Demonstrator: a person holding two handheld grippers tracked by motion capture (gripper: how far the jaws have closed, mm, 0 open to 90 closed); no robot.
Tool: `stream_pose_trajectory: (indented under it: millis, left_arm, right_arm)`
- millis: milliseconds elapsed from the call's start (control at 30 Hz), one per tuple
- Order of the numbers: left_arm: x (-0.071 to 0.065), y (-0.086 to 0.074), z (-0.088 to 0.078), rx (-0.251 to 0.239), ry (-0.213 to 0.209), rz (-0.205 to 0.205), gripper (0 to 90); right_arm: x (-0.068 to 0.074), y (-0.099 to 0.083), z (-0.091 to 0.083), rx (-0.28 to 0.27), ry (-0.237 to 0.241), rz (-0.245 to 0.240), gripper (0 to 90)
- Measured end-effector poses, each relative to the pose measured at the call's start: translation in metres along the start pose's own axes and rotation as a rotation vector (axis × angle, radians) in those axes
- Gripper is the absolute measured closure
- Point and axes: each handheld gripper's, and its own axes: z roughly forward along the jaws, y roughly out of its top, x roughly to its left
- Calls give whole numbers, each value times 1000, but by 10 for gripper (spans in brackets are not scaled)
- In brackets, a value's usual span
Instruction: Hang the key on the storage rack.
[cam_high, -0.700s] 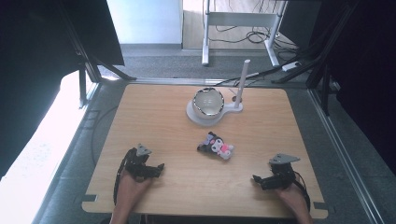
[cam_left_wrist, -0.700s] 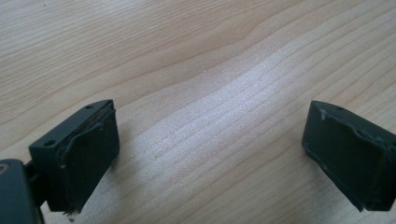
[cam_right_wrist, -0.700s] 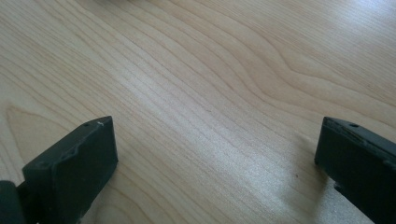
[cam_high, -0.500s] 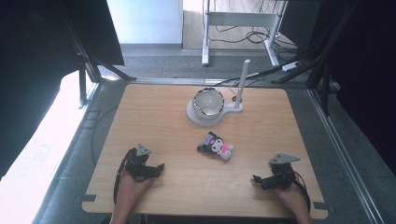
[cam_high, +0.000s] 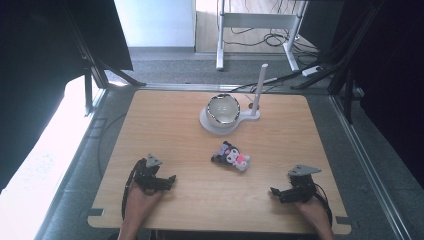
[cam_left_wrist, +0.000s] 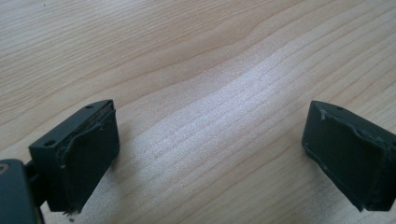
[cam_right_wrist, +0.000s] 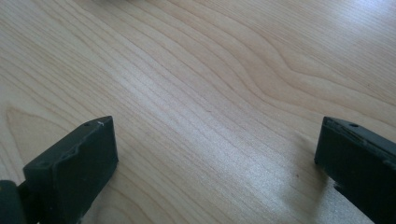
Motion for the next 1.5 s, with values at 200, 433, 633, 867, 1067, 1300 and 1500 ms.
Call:
stream_pose_trajectory:
  millis: [200, 433, 633, 867, 1067, 1300, 1500]
  left_arm:
    - [0, 0, 0, 0, 0, 0, 40]
    - [0, 0, 0, 0, 0, 0, 41]
    - [0, 0, 0, 0, 0, 0, 41]
    - [0, 0, 0, 0, 0, 0, 41]
    - [0, 0, 0, 0, 0, 0, 41]
    - [0, 0, 0, 0, 0, 0, 41]
    - [0, 0, 0, 0, 0, 0, 40]
  right_arm:
    - [-3, 4, -3, 5, -13, -8, 0]
    - [-5, 11, -6, 4, -4, -16, 0]
    - [-5, 19, -4, 23, 9, -43, 0]
    - [-3, 33, 2, 59, 24, -77, 0]
    - [-3, 43, 6, 82, 39, -79, 0]
    - [-3, 60, 15, 118, 65, -77, 4]
    - [0, 71, 21, 145, 77, -95, 19]
